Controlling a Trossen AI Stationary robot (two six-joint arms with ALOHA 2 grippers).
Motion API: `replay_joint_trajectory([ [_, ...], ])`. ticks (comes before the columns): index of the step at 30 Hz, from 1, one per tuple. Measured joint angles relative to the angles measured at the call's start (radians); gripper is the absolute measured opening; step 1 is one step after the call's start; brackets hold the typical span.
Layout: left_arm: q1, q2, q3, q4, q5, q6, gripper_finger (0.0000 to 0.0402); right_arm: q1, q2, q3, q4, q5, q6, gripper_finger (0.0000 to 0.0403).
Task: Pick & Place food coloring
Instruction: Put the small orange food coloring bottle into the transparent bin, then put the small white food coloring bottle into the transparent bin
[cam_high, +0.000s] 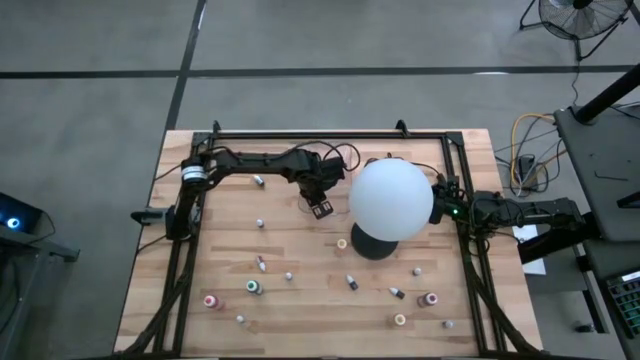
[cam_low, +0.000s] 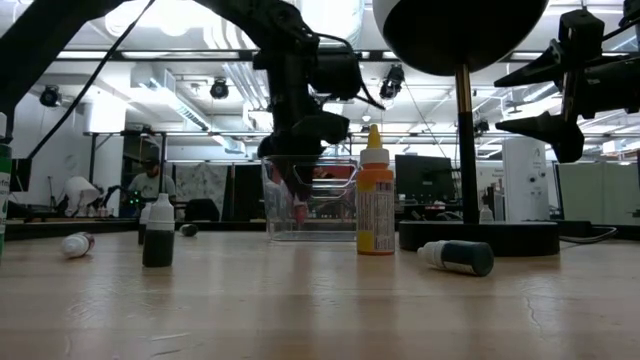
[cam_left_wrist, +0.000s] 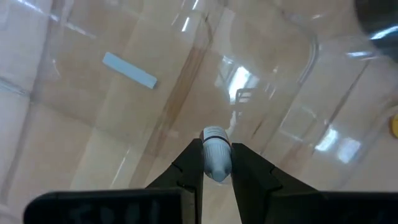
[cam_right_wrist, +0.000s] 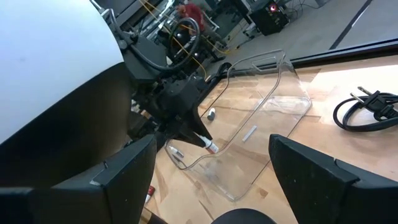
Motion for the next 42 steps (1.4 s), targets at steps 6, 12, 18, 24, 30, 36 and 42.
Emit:
replay_joint_trajectory([
  [6, 0.001, 0.002, -0.027, 0.019, 0.001, -0.002, 0.0041, 0.0, 0.0, 0.0, 0.0, 0.0, 0.0, 0.0302],
  [12, 0.0, 0.002, -0.033, 0.03, 0.001, 0.002, 0.0041, 0.0, 0.0, 0.0, 0.0, 0.0, 0.0, 0.0302],
  [18, 0.0, 0.002, -0.047, 0.039, 0.003, 0.007, 0.0041, 0.0, 0.0, 0.0, 0.0, 0.0, 0.0, 0.0302],
  [24, 0.0, 0.002, -0.06, 0.064, 0.003, 0.016, 0.0045, 0.0, 0.0, 0.0, 0.0, 0.0, 0.0, 0.0302],
  [30, 0.0, 0.002, -0.06, 0.065, 0.003, 0.018, 0.0055, 0.0, 0.0, 0.0, 0.0, 0.0, 0.0, 0.0302],
  [36, 0.0, 0.002, -0.059, 0.063, 0.003, 0.019, 0.0071, 0.0, 0.0, 0.0, 0.0, 0.0, 0.0, 0.0302],
  [42, 0.0, 0.002, -0.059, 0.062, 0.003, 0.024, 0.0101, 0.0, 0.0, 0.0, 0.0, 0.0, 0.0, 0.0302],
])
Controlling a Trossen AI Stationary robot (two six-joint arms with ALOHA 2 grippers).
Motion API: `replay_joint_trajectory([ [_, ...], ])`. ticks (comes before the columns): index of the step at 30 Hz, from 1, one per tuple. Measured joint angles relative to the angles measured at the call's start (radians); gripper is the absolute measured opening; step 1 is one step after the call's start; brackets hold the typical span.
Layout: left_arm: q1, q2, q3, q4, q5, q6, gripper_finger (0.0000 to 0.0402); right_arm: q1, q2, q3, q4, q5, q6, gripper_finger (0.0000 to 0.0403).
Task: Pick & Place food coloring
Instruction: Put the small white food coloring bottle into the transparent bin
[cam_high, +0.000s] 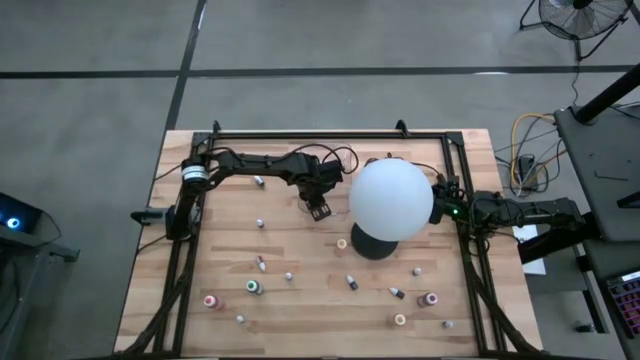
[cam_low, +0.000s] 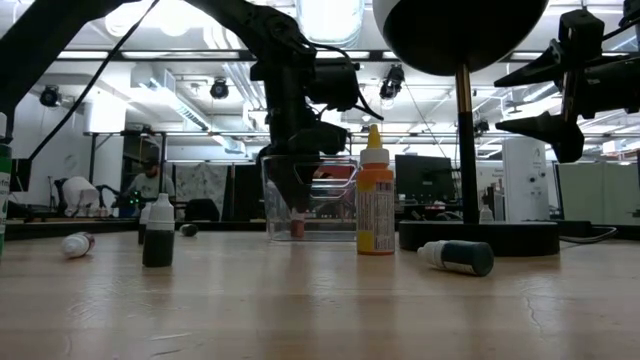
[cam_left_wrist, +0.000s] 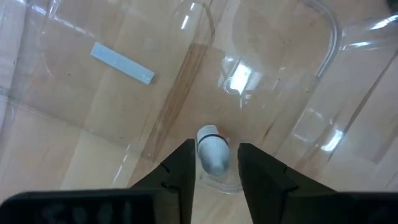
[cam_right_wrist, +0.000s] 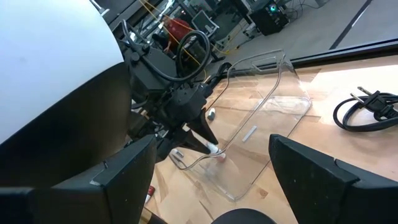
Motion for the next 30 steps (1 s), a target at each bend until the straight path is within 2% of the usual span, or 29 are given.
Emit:
replay_joint_trajectory([
  [10, 0.004, -0.022, 0.033, -0.046, 0.005, -0.013, 0.0162, 0.0, 0.0, 0.0, 0.0, 0.0, 0.0, 0.0302],
  [23, 0.006, -0.118, 0.093, -0.115, 0.005, 0.012, 0.0268, 0.0, 0.0, 0.0, 0.0, 0.0, 0.0, 0.0302],
  [30, 0.02, -0.183, 0.093, -0.137, 0.005, 0.015, 0.0284, 0.0, 0.0, 0.0, 0.0, 0.0, 0.0, 0.0302],
])
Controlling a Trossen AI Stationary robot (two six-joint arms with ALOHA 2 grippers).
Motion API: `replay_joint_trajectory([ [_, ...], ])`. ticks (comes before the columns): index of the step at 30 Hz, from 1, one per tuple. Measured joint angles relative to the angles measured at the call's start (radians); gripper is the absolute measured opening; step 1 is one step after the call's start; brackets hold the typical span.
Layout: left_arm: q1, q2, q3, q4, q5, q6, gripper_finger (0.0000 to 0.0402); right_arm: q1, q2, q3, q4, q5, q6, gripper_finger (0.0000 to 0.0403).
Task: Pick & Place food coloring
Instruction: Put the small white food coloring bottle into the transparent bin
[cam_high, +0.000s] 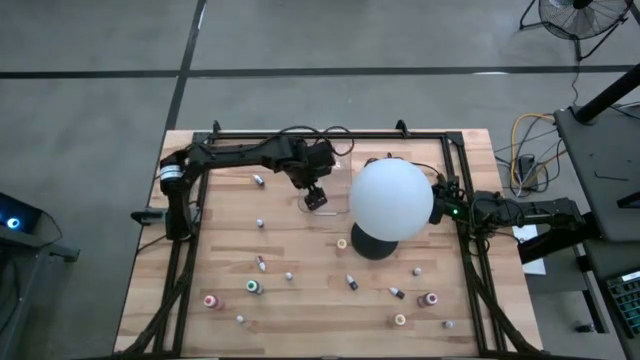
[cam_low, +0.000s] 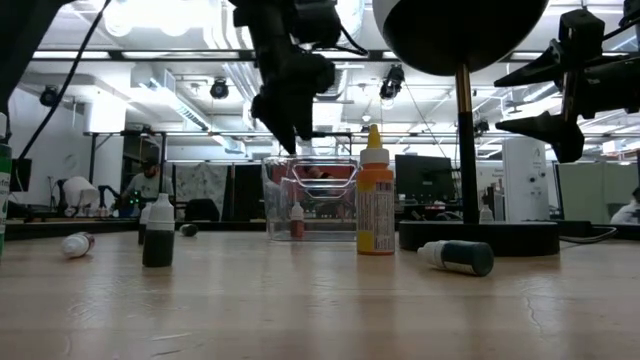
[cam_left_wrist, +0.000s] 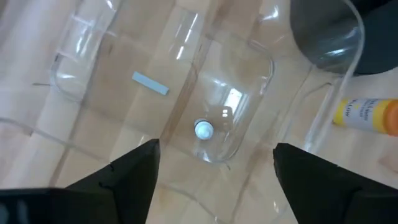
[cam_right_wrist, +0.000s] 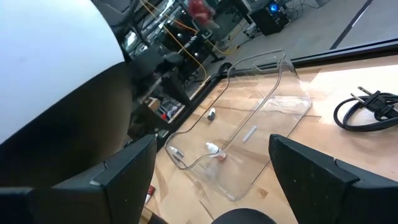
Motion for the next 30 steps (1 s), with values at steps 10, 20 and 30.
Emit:
replay_joint_trajectory([
  [10, 0.094, -0.076, -0.012, -0.022, -0.002, -0.137, 0.0284, 0.0, 0.001, 0.0, 0.0, 0.001, 0.0, 0.0302],
  [20, 0.19, -0.118, -0.014, -0.08, -0.001, -0.194, 0.0284, 0.0, 0.0, 0.0, 0.0, 0.0, 0.0, 0.0302],
  [30, 0.3, -0.156, -0.014, -0.176, -0.002, -0.334, 0.0284, 0.0, 0.0, 0.0, 0.0, 0.0, 0.0, 0.0302],
])
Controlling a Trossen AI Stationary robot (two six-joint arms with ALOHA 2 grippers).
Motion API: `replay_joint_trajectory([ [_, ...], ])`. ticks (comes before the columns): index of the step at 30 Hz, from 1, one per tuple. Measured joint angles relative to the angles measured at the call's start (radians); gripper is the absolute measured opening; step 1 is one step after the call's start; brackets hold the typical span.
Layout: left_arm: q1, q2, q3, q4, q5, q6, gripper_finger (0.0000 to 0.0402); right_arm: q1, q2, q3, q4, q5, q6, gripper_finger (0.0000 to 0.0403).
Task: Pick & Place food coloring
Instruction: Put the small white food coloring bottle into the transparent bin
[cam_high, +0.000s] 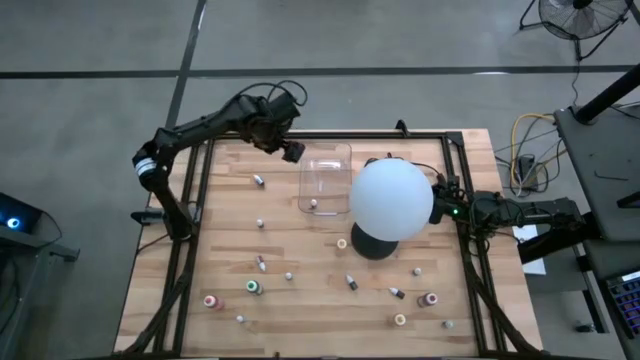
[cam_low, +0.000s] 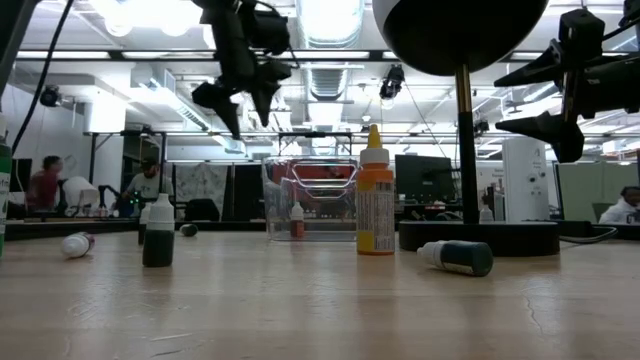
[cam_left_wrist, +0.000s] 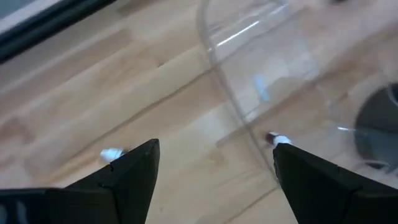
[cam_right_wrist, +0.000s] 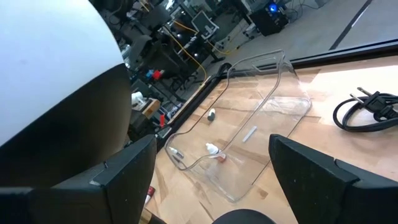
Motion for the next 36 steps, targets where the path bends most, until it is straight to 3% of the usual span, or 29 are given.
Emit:
replay_joint_trajectory([
  [8, 0.081, 0.003, -0.008, -0.042, 0.004, -0.212, 0.0284, 0.0, 0.0, 0.0, 0.0, 0.0, 0.0, 0.0302],
  [16, 0.181, 0.004, -0.063, -0.045, 0.121, -0.423, 0.0284, 0.0, 0.0, 0.0, 0.0, 0.001, 0.0, 0.0302],
  [19, 0.216, 0.013, -0.086, -0.04, 0.164, -0.429, 0.0284, 0.0, 0.0, 0.0, 0.0, 0.0, 0.0, 0.0302],
  [26, 0.295, 0.049, -0.153, -0.034, 0.377, -0.465, 0.0284, 0.0, 0.0, 0.0, 0.0, 0.001, 0.0, 0.0302],
  [36, 0.376, 0.057, -0.282, -0.023, 0.404, -0.449, 0.0284, 0.0, 0.0, 0.0, 0.0, 0.001, 0.0, 0.0302],
])
